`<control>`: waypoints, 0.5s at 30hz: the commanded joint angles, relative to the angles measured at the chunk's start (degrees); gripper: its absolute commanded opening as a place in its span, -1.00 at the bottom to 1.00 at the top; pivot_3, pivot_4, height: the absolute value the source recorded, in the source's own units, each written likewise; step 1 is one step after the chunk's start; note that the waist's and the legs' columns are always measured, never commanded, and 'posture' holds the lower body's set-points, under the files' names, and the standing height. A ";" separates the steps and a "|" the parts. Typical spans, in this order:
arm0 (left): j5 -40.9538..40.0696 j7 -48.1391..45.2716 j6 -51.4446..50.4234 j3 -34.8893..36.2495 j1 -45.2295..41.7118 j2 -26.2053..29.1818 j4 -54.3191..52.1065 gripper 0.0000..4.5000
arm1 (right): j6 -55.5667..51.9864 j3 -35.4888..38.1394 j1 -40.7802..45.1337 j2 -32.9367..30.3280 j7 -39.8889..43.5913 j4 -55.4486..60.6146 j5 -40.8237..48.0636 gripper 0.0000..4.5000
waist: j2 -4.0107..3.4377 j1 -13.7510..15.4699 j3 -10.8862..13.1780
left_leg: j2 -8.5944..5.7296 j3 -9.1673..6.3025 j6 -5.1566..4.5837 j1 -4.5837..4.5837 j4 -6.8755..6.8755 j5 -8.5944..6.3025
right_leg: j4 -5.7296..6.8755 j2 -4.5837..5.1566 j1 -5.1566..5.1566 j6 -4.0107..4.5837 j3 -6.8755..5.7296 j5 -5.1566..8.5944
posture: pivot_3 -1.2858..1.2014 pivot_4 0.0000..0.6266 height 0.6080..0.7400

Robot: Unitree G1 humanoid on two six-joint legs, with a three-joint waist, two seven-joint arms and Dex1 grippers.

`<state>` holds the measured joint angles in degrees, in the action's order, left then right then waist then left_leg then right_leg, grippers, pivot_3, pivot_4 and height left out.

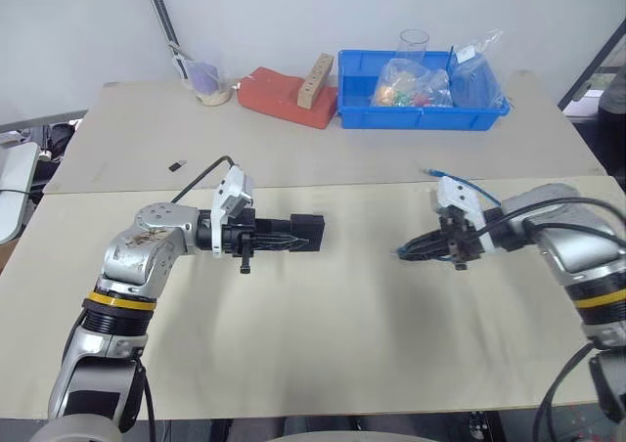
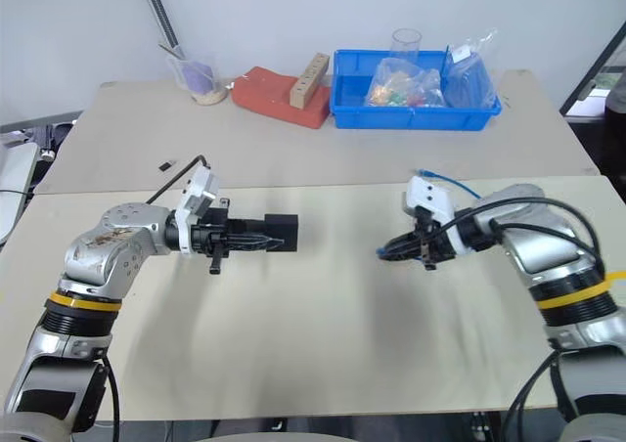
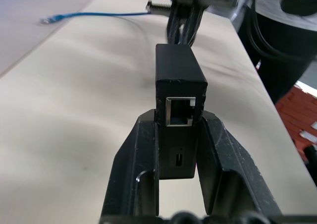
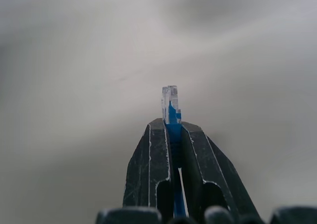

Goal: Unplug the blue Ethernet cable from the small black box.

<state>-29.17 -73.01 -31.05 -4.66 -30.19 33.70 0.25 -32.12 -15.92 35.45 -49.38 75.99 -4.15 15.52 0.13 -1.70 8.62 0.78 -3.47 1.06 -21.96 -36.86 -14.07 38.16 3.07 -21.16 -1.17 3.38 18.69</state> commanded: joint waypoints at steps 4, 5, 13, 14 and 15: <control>1.53 3.27 5.17 0.80 2.62 -1.14 -2.25 -0.77 | 3.79 1.61 -1.55 1.16 -1.34 -0.24 -1.98 -0.17 | -0.01 0.43 0.00 | -0.02 0.04 0.00 -0.03 -0.01 0.00 | -0.01 0.03 -0.01 0.01 0.02 0.00 | 0.03 -0.52 1.00; 1.54 4.32 5.36 1.12 2.78 -1.60 -2.30 -0.77 | 3.14 2.43 -1.99 0.84 -1.33 0.91 -1.35 0.05 | -0.01 0.62 0.00 | -0.02 0.04 0.00 -0.01 -0.01 0.00 | -0.01 0.03 -0.01 0.01 0.02 -0.01 | 0.03 -0.52 1.00; 6.29 17.01 14.93 6.36 4.20 -6.23 4.91 -0.77 | -8.20 15.50 -4.59 2.47 -11.36 18.12 8.11 0.98 | -0.02 0.82 -0.01 | 0.00 0.02 0.00 0.01 -0.02 0.00 | 0.02 0.03 0.00 0.01 0.03 -0.01 | 0.03 -0.52 1.00; 7.86 19.71 17.54 6.66 4.52 -7.55 6.49 -0.77 | -10.48 17.69 -5.28 4.00 -14.33 21.19 10.08 0.98 | -0.02 0.82 -0.02 | 0.02 0.01 0.00 0.02 -0.01 0.00 | 0.01 0.01 0.01 0.01 0.03 -0.01 | 0.03 -0.52 1.00; 9.03 22.46 19.75 7.11 4.64 -9.11 8.07 -0.77 | -12.74 19.65 -5.84 5.86 -17.75 24.05 11.62 0.98 | -0.03 0.89 -0.02 | 0.02 0.02 0.00 0.03 0.00 0.00 | 0.02 0.01 0.01 0.01 0.03 -0.01 | 0.03 -0.52 1.00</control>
<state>-21.65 -54.12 -15.05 1.12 -25.90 25.65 7.26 -41.94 0.65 29.99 -44.93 62.54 14.69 23.98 0.10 -0.81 8.60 0.79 -3.46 1.06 -21.92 -36.85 -14.07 38.20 3.09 -21.15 -1.16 3.41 18.68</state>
